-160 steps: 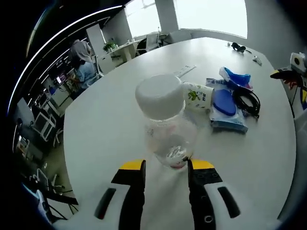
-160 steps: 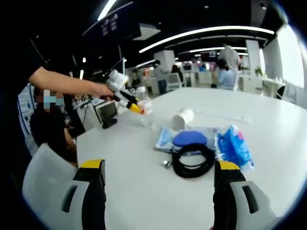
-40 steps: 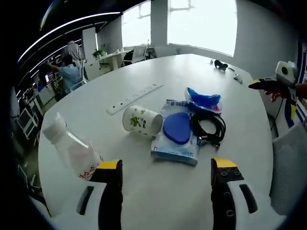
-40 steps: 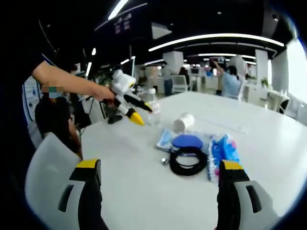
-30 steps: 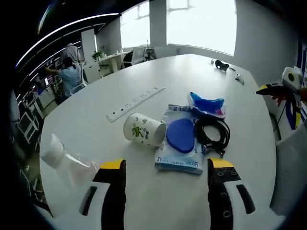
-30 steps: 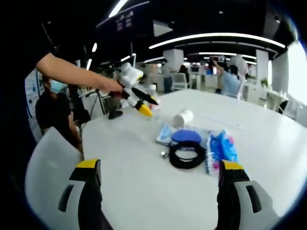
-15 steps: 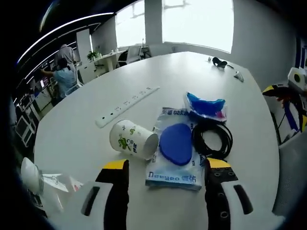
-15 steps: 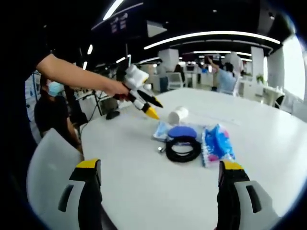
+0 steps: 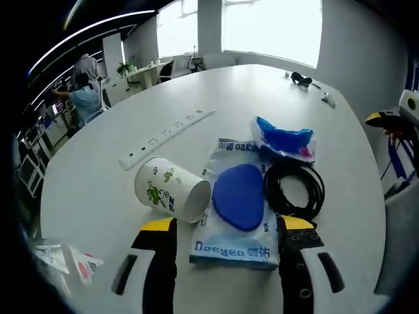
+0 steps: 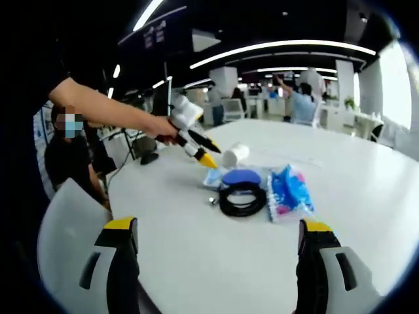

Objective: Arrange the tabletop items into an orderly group along one side of the table until the central work area is clear of visible clutter.

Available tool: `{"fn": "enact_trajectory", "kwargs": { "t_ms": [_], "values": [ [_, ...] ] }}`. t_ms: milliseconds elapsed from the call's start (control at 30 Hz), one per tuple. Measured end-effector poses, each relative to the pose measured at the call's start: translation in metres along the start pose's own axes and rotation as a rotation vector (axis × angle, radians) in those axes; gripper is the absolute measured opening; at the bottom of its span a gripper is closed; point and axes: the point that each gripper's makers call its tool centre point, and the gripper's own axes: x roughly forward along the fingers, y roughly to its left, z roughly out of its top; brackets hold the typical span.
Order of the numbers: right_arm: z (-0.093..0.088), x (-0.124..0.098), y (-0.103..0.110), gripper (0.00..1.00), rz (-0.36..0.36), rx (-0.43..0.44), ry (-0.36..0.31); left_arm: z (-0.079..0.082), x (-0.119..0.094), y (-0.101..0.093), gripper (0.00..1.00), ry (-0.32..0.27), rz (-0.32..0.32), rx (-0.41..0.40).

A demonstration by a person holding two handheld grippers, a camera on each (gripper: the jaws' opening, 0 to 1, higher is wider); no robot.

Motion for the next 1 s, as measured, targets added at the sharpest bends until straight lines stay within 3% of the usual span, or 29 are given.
{"fn": "enact_trajectory", "kwargs": {
  "t_ms": [600, 833, 933, 1000],
  "values": [
    [-0.004, -0.008, -0.012, 1.00, -0.028, 0.022, 0.000, 0.024, 0.018, -0.014, 0.60, -0.018, -0.039, 0.040],
    [-0.002, -0.008, -0.014, 1.00, -0.033, 0.032, -0.008, 0.036, 0.010, -0.001, 0.47, -0.067, 0.004, 0.083],
    [-0.004, -0.007, -0.015, 1.00, -0.033, 0.032, -0.006, 0.049, 0.009, 0.018, 0.43, -0.103, 0.079, 0.124],
    [-0.004, -0.007, -0.015, 1.00, -0.034, 0.035, -0.004, 0.057, 0.016, 0.023, 0.43, -0.103, 0.079, 0.136]
  ]
}}
